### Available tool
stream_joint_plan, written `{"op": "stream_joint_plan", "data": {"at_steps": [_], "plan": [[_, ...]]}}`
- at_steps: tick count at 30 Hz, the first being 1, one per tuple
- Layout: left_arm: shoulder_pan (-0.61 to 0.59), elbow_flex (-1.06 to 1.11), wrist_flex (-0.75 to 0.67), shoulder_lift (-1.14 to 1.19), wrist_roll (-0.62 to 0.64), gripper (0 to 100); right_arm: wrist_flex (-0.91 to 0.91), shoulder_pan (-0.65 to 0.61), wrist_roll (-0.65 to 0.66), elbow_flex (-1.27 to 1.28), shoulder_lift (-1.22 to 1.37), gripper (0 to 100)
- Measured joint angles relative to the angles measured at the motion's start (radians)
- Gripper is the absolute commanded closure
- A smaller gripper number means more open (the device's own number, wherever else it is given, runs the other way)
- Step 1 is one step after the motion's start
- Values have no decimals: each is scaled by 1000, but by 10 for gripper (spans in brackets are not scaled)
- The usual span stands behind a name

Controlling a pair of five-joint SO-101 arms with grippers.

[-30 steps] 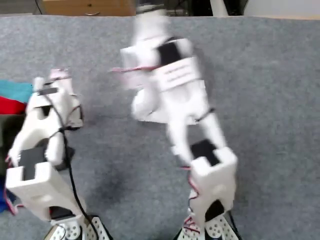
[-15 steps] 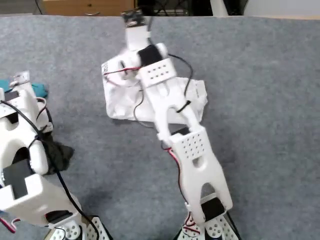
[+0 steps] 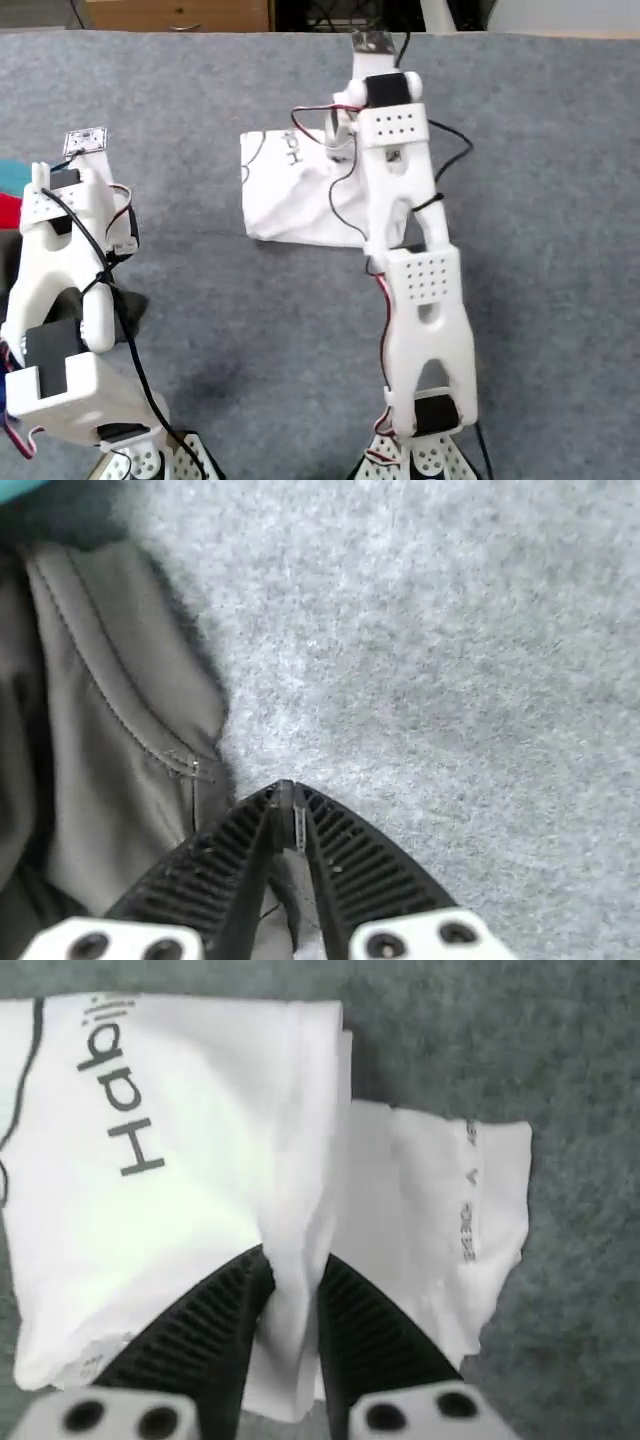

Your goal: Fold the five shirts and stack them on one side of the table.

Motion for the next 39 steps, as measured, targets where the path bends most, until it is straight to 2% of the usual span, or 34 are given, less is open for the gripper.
{"op": "stream_joint_plan", "data": {"at_steps": [6,14,21,31,37,39], "plan": [[3,0,0,0,-2,971,0,51,3,333,-133,983],[14,0,-3,0,-2,971,-5,121,6,489,-169,962],[14,0,-3,0,-2,971,-37,120,8,519,-169,721],[14,0,-3,0,-2,971,-11,121,3,519,-169,740],[14,12,-3,0,-2,971,-9,123,-83,525,-278,739],[14,21,-3,-3,-2,971,-9,123,-109,525,-330,711]]}}
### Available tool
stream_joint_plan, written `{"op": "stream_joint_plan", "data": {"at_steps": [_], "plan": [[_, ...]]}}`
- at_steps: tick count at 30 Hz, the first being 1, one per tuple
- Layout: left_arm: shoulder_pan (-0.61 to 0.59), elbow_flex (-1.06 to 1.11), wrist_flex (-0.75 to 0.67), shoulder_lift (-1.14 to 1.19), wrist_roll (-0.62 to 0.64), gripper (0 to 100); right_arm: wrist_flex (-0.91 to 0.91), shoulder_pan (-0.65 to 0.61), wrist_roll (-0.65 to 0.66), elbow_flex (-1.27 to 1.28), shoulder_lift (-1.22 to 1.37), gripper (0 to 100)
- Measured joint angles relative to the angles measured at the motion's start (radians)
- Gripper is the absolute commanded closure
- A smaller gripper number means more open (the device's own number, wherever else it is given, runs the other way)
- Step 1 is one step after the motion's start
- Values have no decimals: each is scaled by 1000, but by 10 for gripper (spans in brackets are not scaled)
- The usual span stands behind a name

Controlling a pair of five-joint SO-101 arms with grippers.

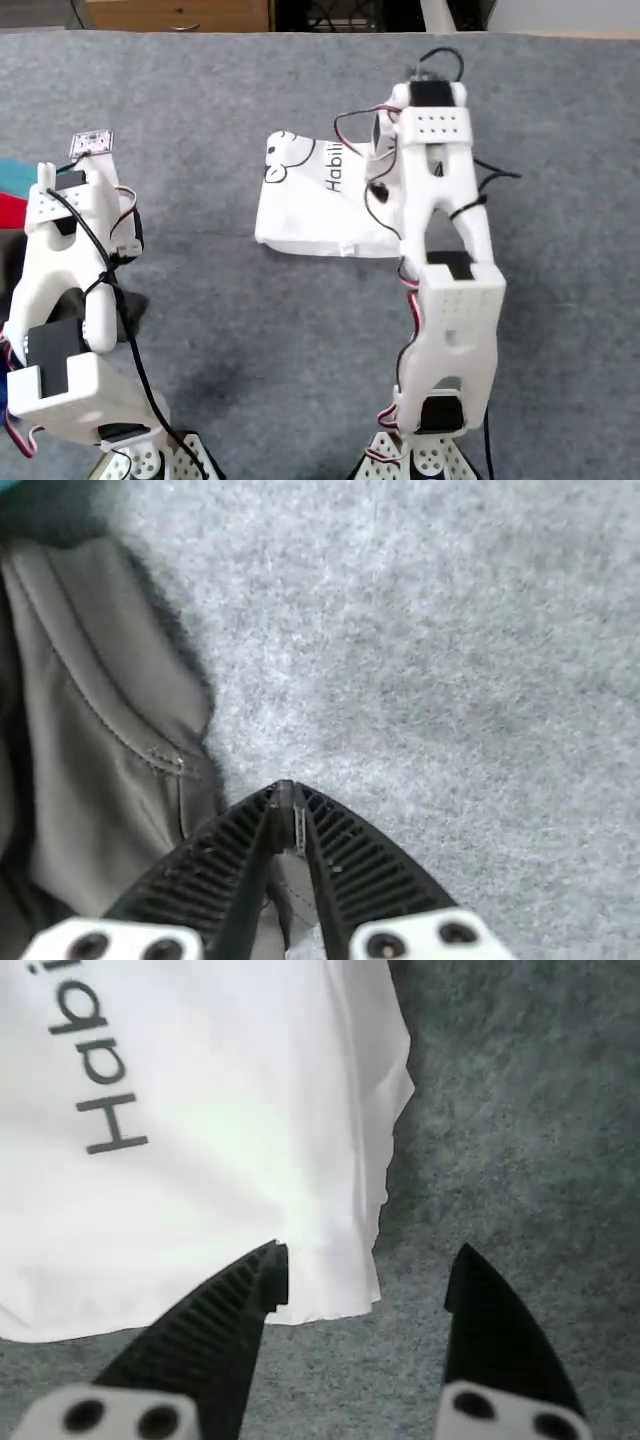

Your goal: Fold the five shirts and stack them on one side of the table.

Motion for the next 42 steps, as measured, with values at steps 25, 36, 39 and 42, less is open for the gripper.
{"op": "stream_joint_plan", "data": {"at_steps": [25,36,39,42], "plan": [[0,49,0,0,0,971,-491,-80,-135,559,-57,900],[0,49,0,0,0,971,-488,-66,-95,548,-57,985],[0,49,0,0,0,971,-470,-66,-68,526,-54,985],[0,49,0,0,0,971,-433,-66,-60,482,-57,985]]}}
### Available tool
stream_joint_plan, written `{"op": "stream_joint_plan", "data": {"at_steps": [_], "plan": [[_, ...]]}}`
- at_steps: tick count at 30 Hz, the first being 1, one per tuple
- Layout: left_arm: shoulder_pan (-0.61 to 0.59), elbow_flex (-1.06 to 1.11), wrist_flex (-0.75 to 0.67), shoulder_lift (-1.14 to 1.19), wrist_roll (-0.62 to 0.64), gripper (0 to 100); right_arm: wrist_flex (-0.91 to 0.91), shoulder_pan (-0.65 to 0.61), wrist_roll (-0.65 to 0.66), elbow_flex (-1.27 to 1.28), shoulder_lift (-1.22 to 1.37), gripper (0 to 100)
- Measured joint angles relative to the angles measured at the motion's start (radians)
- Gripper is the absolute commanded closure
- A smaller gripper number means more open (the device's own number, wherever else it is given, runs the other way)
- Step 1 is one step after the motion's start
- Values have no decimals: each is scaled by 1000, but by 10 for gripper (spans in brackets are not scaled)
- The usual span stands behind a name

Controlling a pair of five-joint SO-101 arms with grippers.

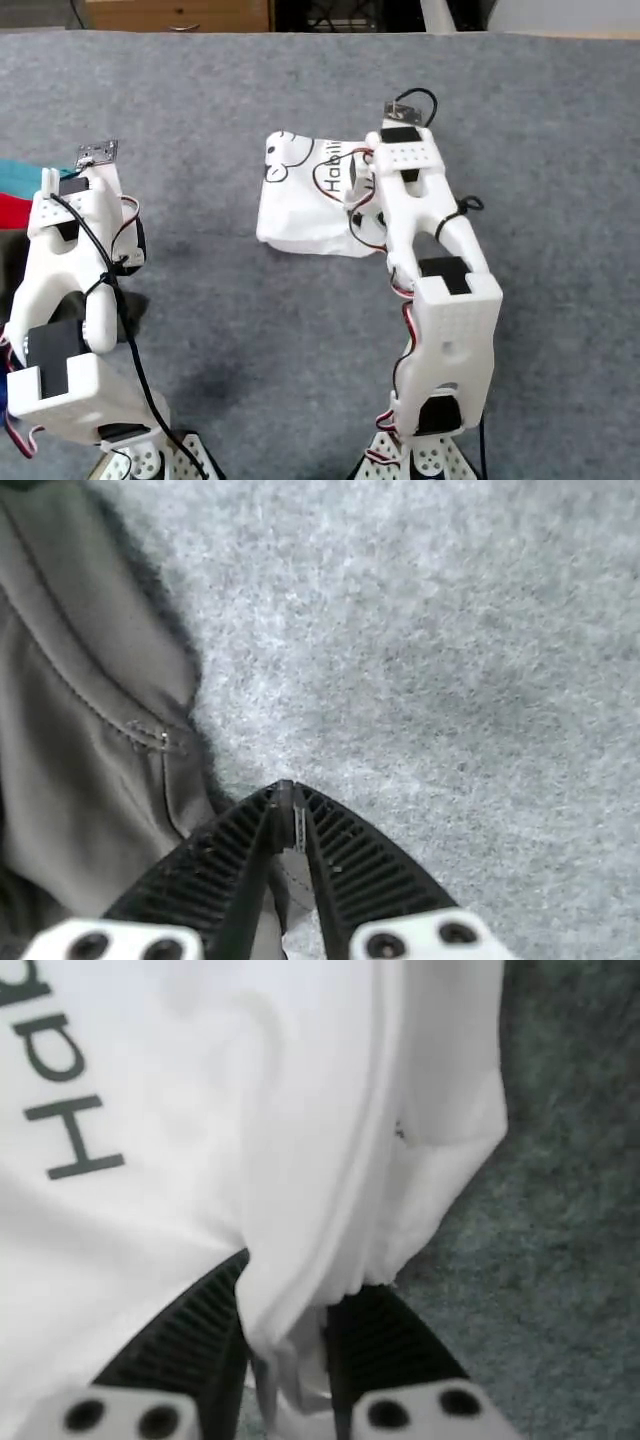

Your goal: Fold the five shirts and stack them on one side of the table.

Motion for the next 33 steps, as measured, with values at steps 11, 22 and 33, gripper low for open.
{"op": "stream_joint_plan", "data": {"at_steps": [11,22,33], "plan": [[0,0,0,0,0,971,158,12,95,-299,-58,985],[0,0,0,0,0,971,167,252,334,-327,-58,985],[0,0,0,0,0,971,167,578,557,-327,-57,985]]}}
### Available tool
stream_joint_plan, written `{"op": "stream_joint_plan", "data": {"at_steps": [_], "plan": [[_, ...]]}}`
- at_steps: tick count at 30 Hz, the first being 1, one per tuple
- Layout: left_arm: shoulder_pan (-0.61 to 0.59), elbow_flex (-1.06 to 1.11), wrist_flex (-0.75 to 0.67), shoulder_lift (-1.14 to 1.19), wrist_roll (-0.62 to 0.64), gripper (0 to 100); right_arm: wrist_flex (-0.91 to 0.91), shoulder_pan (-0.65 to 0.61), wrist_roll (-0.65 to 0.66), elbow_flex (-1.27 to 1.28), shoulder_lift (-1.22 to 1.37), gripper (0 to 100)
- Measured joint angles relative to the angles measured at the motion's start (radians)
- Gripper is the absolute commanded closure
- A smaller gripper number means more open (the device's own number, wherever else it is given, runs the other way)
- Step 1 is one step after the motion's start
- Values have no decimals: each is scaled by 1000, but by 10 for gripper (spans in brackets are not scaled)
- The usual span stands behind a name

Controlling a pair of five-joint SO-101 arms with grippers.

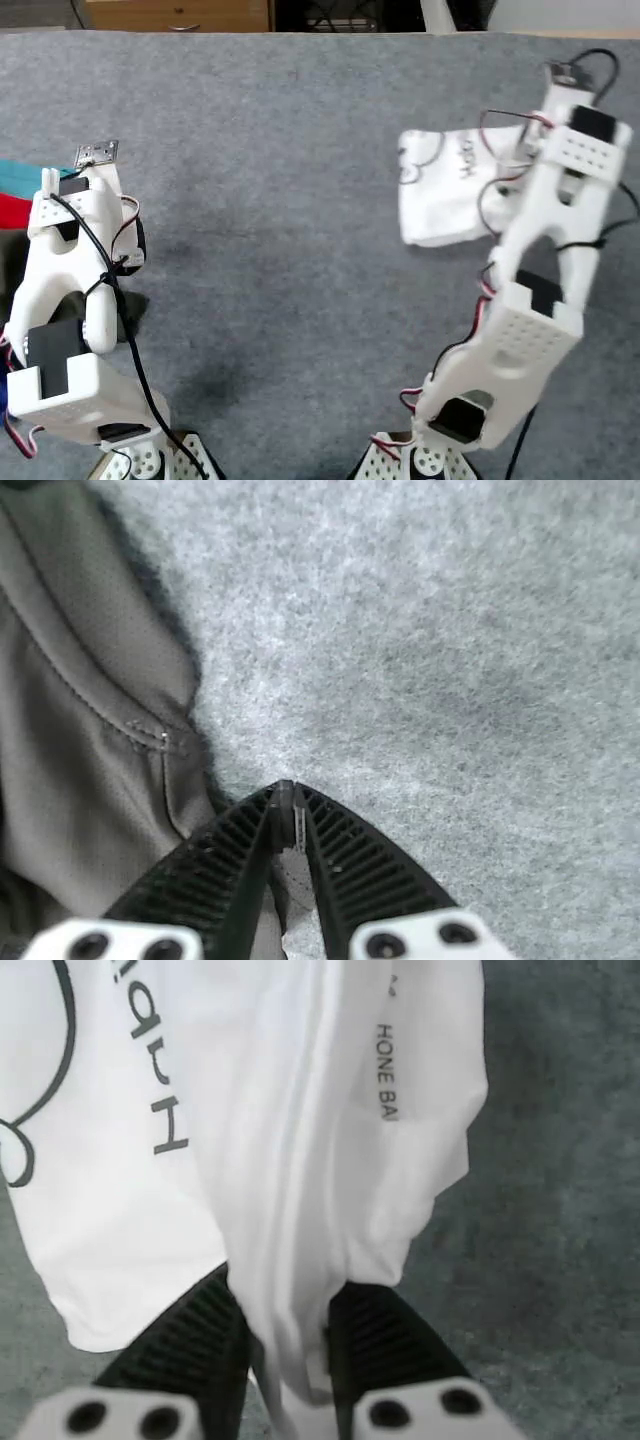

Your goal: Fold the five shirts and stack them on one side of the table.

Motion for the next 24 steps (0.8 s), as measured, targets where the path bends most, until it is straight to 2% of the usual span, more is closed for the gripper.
{"op": "stream_joint_plan", "data": {"at_steps": [9,20,24], "plan": [[0,0,5,0,0,971,0,81,11,-29,64,985],[0,-103,114,0,3,971,0,92,12,-190,164,985],[0,-157,155,0,3,969,0,100,72,-262,229,984]]}}
